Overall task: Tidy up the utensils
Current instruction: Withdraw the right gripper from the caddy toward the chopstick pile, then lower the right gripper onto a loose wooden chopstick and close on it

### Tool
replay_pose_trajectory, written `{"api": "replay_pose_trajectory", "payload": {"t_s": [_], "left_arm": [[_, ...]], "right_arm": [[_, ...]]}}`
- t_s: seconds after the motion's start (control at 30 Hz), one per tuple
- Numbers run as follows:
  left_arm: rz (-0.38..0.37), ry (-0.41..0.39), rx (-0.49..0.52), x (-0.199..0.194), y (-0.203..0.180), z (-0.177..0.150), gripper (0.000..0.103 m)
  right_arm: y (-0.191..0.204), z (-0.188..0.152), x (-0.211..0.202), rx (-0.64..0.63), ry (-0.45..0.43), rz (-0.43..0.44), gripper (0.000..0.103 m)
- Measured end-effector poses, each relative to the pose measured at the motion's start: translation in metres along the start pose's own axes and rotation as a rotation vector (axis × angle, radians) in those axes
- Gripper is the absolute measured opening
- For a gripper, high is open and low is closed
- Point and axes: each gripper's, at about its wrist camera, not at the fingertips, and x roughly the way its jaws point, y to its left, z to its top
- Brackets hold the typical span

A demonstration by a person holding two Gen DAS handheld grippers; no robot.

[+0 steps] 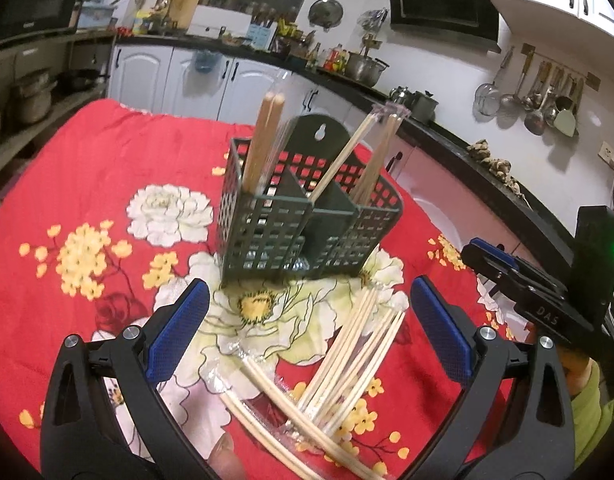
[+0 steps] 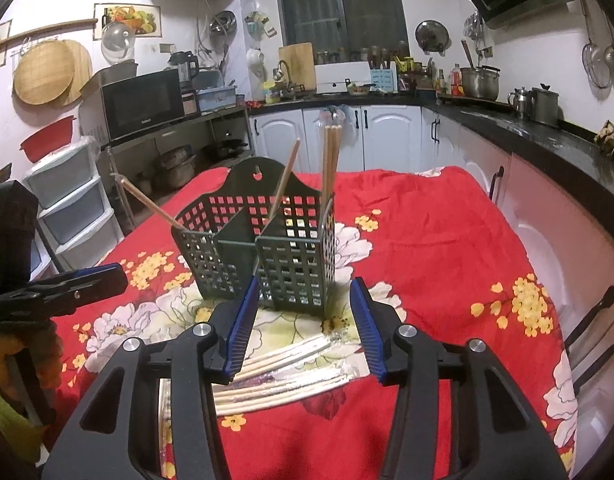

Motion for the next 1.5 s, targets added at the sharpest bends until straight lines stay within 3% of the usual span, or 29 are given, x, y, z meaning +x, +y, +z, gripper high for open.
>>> {"api": "replay_pose_trajectory", "payload": {"t_s": [0.6, 0.87, 0.97, 1.3, 1.5], "left_arm": [[0.01, 0.095, -0.038, 0.024, 0.013, -0.025, 0.092], [0.002, 0.146, -0.035, 0.039, 0.017, -0.033, 0.065], [0.011, 0.17, -0.042, 0.045, 0.019, -0.035, 0.063], [0.039, 0.228, -0.075, 0.063, 0.032, -0.038, 0.063], [0.044, 0.24, -0.071, 0.072, 0.034, -0.036, 0.052]], "right_arm": [[-0.001, -0.033, 0.021, -0.017, 0.124, 0.014, 0.042], [-0.01, -0.042, 0.041, 0.003, 0.194, -0.009, 0.036], [-0.017, -0.045, 0.051, 0.019, 0.233, -0.02, 0.031], [-0.039, -0.042, 0.087, 0.062, 0.313, -0.044, 0.029], [-0.05, -0.053, 0.095, 0.1, 0.369, -0.044, 0.012]]}}
